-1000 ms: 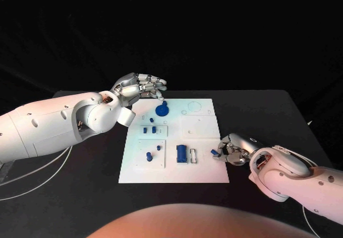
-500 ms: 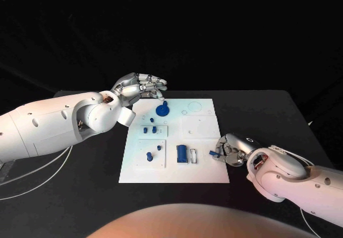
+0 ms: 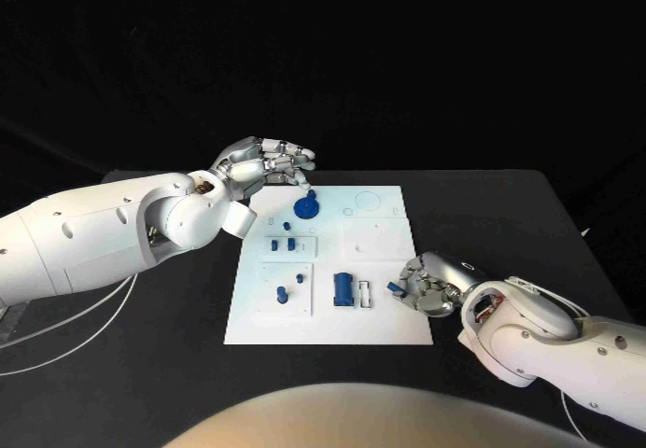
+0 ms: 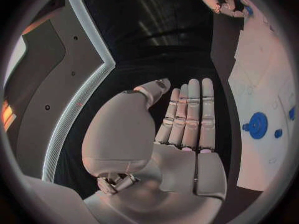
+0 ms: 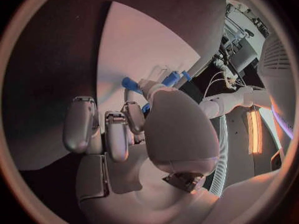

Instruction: Assemble the parts on the task board

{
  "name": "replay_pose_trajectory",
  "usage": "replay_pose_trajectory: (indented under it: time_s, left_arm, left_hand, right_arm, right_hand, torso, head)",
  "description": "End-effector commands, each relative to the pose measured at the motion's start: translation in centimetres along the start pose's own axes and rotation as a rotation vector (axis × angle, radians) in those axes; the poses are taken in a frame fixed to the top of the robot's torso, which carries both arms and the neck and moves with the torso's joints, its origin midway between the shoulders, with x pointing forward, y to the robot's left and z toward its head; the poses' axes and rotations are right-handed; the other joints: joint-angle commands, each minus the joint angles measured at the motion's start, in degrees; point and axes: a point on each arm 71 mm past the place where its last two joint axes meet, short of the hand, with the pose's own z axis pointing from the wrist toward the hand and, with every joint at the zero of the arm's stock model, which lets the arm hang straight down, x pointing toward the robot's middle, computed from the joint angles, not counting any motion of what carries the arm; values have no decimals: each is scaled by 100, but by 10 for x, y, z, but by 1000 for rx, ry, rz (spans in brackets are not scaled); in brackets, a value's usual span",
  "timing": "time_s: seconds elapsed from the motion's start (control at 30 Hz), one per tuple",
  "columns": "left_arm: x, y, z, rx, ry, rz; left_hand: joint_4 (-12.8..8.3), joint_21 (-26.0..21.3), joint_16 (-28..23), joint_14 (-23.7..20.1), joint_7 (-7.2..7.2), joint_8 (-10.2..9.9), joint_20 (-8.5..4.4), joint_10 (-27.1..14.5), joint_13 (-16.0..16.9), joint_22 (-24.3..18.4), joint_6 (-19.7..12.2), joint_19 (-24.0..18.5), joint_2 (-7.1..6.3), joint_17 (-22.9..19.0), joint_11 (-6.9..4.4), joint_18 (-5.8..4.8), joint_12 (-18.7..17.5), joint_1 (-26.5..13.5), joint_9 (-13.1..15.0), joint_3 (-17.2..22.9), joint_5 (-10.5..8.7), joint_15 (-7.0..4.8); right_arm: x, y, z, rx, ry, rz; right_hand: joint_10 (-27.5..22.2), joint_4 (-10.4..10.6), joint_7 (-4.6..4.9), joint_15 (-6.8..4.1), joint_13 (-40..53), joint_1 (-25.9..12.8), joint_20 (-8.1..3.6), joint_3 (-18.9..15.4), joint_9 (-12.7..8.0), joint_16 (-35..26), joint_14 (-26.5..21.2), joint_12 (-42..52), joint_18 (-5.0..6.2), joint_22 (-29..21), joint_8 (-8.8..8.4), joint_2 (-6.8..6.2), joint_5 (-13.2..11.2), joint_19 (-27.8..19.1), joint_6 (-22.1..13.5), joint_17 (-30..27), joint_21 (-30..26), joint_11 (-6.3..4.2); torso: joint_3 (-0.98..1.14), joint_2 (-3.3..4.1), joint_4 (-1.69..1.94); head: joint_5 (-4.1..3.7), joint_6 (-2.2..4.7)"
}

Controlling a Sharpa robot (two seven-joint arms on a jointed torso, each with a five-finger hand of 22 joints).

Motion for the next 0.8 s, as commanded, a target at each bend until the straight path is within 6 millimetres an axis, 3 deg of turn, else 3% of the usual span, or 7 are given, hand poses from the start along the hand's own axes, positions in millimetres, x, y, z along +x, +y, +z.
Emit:
replay_pose_trajectory:
  time_s: [0.03,0.23,0.33,0.57,0.8]
  left_arm:
    - [3,-1,1,7,18,-2]
    - [3,-1,1,7,19,-2]
    - [3,-1,1,7,20,-3]
    - [4,-1,2,7,23,-4]
    - [5,-1,2,7,23,-4]
  left_hand:
    - [12,-15,12,-48,7,-5,12,-39,5,-5,-28,22,64,5,18,59,20,5,5,8,30,-10]
    - [12,-15,12,-48,7,-5,12,-39,5,-5,-28,22,64,5,18,59,20,5,5,8,30,-10]
    - [12,-15,12,-48,7,-5,12,-39,5,-5,-28,22,64,5,18,59,20,5,5,8,30,-10]
    - [12,-15,12,-48,7,-5,12,-39,5,-5,-28,22,64,5,18,59,20,5,5,8,30,-10]
    - [12,-15,12,-48,7,-5,12,-39,5,-5,-28,22,64,5,18,59,20,5,5,8,30,-10]
  right_arm:
    - [0,6,0,5,5,105]
    - [4,16,2,5,50,164]
    - [8,19,4,11,84,190]
    - [20,23,11,31,150,236]
    - [24,26,16,38,159,245]
  right_hand:
    - [51,-778,-22,-29,9,-84,-32,816,10,-4,473,36,-19,1007,26,1,28,93,-31,901,16,10]
    - [61,-766,-24,-29,21,-284,-31,844,27,-7,472,48,-19,1006,39,-14,33,94,-22,895,14,9]
    - [78,-742,-29,-32,44,-490,-35,802,41,-5,474,71,-19,1007,48,-35,266,96,-2,901,18,5]
    - [124,-576,-32,-34,106,-866,-36,651,40,6,480,136,-24,1013,53,0,246,106,56,926,45,4]
    - [176,-452,-42,-41,172,-1099,-42,542,34,17,485,205,-30,1022,55,31,271,120,111,952,88,-4]
  torso:
    - [-3,3,1]
    - [-2,5,2]
    - [-6,3,-3]
    - [4,6,1]
    - [-2,8,6]
  head:
    - [-9,0]
    - [-20,0]
    - [-25,0]
    - [-24,0]
    - [-15,0]
